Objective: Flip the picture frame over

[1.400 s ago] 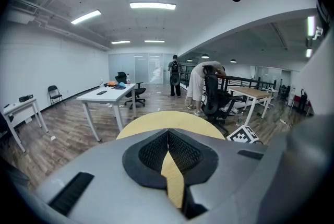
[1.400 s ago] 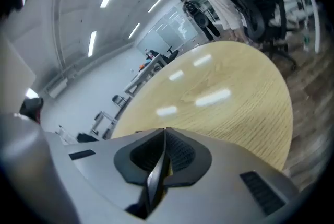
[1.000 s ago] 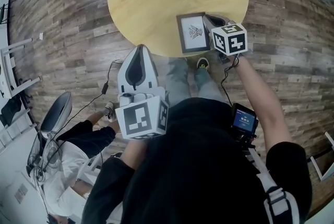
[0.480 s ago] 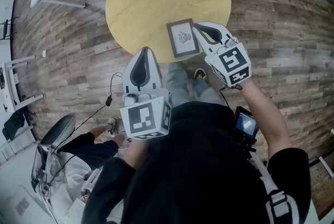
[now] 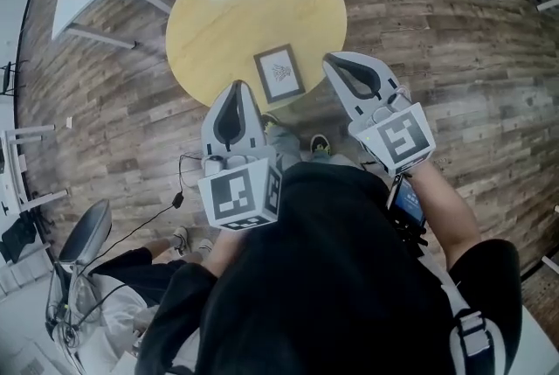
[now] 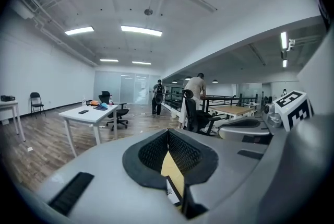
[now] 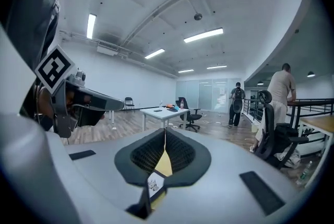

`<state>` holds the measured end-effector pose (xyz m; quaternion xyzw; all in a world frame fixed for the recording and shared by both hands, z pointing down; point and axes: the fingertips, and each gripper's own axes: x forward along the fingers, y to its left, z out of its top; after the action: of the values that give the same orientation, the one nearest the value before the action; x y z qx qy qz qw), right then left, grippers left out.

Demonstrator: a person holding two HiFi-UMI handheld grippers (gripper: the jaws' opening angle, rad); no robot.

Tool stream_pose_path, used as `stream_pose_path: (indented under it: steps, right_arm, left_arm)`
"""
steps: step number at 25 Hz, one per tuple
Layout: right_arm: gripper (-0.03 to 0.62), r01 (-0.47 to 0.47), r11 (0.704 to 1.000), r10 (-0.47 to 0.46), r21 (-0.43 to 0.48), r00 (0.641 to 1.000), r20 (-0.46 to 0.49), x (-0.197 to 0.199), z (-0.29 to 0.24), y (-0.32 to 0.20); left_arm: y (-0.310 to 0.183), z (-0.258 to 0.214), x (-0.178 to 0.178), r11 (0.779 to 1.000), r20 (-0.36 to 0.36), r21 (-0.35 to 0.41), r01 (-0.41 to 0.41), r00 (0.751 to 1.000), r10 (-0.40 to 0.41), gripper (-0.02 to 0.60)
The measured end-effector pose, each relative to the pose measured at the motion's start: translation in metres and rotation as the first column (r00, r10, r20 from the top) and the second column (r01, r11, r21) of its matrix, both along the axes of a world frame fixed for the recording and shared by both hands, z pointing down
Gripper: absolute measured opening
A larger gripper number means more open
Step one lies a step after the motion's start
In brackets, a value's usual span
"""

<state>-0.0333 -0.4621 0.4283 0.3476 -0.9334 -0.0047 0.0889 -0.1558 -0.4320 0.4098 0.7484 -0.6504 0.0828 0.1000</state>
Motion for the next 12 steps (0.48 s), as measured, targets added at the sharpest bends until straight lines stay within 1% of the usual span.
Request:
stream_pose_path:
  steps: [4,9,12]
  right_arm:
    - [0.023,-0.025,1.000,0.025,0.014,1.000,0.012,0.014,-0.011,0.012]
    - [0.023,-0.007,0.999,0.006,0.044,1.000,0.024,0.013,-0.022,0.033]
    - [0.023,0.001,0.999,-0.002,0.054,1.000,0.026,0.012,-0.032,0.040]
  left_arm:
    - [0.012,-0.010,0.012,0.999,-0.011,0.043,-0.009,1.000,0.009,0.021]
    - [0.029,-0.014,0.019,0.997,-0.015,0.071,-0.017,1.000,0.018,0.021]
    - [0.032,-0.025,0.022,0.996,-0.015,0.090,-0.020,1.000,0.021,0.021]
